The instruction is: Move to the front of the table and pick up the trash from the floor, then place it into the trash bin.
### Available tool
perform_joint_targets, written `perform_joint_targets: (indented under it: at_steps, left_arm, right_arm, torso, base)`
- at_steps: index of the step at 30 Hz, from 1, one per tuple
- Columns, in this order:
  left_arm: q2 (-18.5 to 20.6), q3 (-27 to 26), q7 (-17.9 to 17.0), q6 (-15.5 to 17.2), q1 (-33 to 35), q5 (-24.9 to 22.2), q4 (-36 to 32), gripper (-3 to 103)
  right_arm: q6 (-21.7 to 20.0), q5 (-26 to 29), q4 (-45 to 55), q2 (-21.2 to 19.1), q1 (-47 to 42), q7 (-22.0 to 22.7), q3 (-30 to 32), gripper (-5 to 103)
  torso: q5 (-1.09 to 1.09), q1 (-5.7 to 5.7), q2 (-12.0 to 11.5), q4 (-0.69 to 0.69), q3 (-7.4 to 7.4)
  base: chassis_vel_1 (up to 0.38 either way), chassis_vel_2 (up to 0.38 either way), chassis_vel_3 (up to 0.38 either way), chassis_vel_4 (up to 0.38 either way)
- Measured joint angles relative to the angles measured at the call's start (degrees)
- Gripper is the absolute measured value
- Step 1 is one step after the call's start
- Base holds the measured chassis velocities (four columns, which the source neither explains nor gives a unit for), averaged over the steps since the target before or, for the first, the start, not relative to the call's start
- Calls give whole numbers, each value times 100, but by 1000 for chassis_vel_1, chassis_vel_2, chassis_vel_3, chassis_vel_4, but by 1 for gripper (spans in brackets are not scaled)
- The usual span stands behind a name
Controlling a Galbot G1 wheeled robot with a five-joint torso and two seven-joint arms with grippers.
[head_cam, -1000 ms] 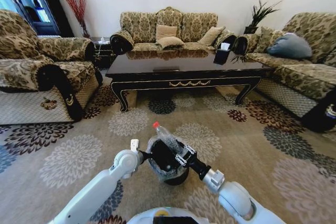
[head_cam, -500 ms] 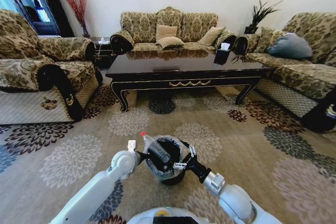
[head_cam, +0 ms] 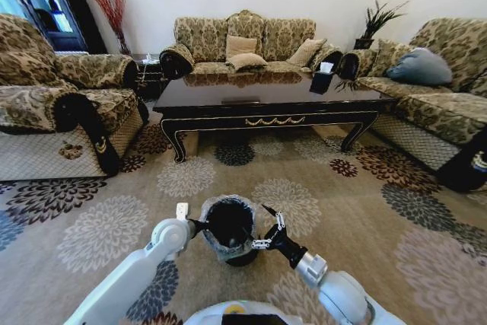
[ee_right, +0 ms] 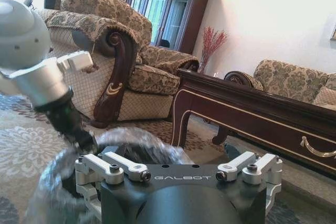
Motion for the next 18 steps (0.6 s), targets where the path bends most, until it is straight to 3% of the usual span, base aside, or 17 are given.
perform_joint_targets:
  at_steps: [8, 18]
  left_arm:
    - [344, -421, -218, 0, 43, -205, 205, 0]
    - [219, -679, -439, -1, 85, -278, 547, 0]
  right_arm:
    - [82, -158, 9, 136, -338, -19, 137, 100]
    - [162, -360, -45, 255, -619, -52, 143, 100]
  torso:
    - [1, 0, 0, -1, 0]
    - [1, 0, 0, 0, 0]
  base:
    - [0, 0, 0, 0]
    - [0, 0, 0, 0]
